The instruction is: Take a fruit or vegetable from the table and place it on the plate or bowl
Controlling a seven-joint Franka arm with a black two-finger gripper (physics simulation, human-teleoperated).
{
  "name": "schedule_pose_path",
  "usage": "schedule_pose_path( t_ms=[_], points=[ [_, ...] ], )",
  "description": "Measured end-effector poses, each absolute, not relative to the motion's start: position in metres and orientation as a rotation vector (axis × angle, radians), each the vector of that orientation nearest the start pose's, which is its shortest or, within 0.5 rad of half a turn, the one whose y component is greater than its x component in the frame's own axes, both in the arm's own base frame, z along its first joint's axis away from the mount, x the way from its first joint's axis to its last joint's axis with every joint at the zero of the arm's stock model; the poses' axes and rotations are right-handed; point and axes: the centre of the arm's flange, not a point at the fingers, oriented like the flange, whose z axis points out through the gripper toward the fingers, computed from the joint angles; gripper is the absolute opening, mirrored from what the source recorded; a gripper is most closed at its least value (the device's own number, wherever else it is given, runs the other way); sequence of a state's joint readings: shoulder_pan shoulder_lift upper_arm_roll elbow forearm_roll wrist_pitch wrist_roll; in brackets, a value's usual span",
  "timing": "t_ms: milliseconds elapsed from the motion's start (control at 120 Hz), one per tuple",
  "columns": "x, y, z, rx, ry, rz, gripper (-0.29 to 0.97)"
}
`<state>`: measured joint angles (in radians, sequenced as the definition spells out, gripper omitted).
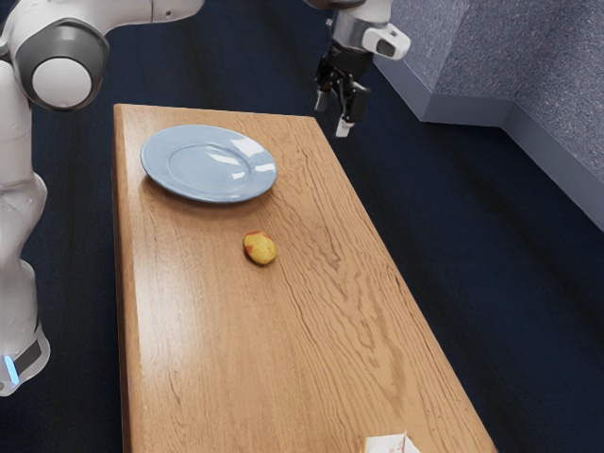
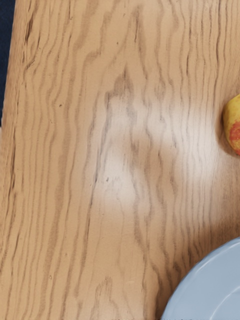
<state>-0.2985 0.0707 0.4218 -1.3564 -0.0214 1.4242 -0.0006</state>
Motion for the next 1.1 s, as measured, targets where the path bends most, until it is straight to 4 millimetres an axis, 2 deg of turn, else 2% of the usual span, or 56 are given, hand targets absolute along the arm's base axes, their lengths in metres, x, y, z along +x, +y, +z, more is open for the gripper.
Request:
schedule_pose_path(
  t_ms=[267,333,442,492,658,692,742,792,900,958,1025,1100],
  points=[
    [0.56,0.06,0.679,-3.14,-0.189,-0.074,0.68],
    [0.562,0.057,0.689,-3.15,-0.183,-0.114,0.68],
    [0.587,0.031,0.653,-3.144,-0.132,-0.024,0.68],
    [0.593,0.023,0.643,-3.143,-0.115,0.0,0.68],
    [0.599,0.016,0.627,-3.15,-0.104,0.041,0.68],
    [0.599,0.017,0.61,-3.153,-0.11,0.087,0.68],
    [0.59,0.022,0.582,-3.168,-0.12,0.153,0.68],
    [0.574,0.02,0.562,-3.189,-0.105,0.181,0.68],
    [0.516,0.01,0.522,-3.262,-0.033,0.168,0.68],
    [0.493,0.007,0.506,-3.287,-0.012,0.124,0.68],
    [0.48,-0.001,0.491,-3.296,0.016,0.063,0.68],
    [0.475,-0.007,0.484,-3.299,0.034,-0.018,0.68]
  ],
)
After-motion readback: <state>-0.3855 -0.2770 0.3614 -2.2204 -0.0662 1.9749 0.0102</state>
